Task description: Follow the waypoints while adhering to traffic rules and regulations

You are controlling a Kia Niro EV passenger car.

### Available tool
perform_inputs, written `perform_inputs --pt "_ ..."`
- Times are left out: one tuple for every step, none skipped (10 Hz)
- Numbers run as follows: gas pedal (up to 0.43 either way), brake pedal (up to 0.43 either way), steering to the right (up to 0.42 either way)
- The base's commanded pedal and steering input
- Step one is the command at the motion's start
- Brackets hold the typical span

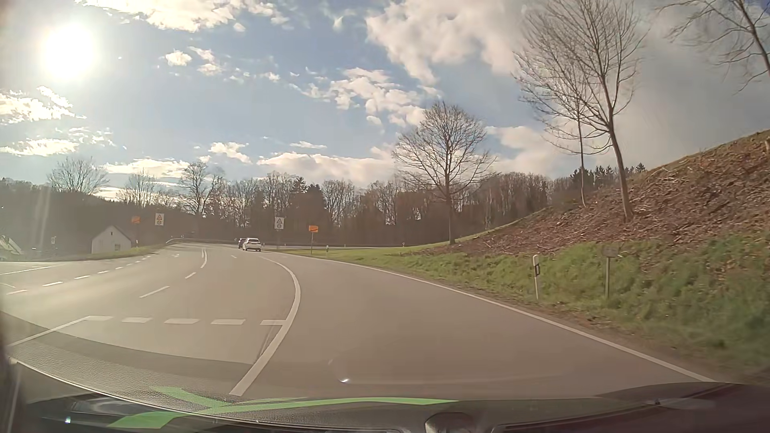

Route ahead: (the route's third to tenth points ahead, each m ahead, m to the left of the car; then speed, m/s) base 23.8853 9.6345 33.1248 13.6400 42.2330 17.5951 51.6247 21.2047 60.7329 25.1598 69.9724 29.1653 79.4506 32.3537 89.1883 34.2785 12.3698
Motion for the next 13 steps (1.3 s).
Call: perform_inputs --pt "0.138 0.000 -0.062" --pt "0.138 0.000 -0.063" --pt "0.138 0.000 -0.063" --pt "0.138 0.000 -0.064" --pt "0.138 0.000 -0.065" --pt "0.138 0.000 -0.066" --pt "0.150 0.000 -0.067" --pt "0.150 0.000 -0.068" --pt "0.150 0.000 -0.069" --pt "0.150 0.000 -0.071" --pt "0.150 0.000 -0.074" --pt "0.150 0.000 -0.076" --pt "0.150 0.000 -0.078"
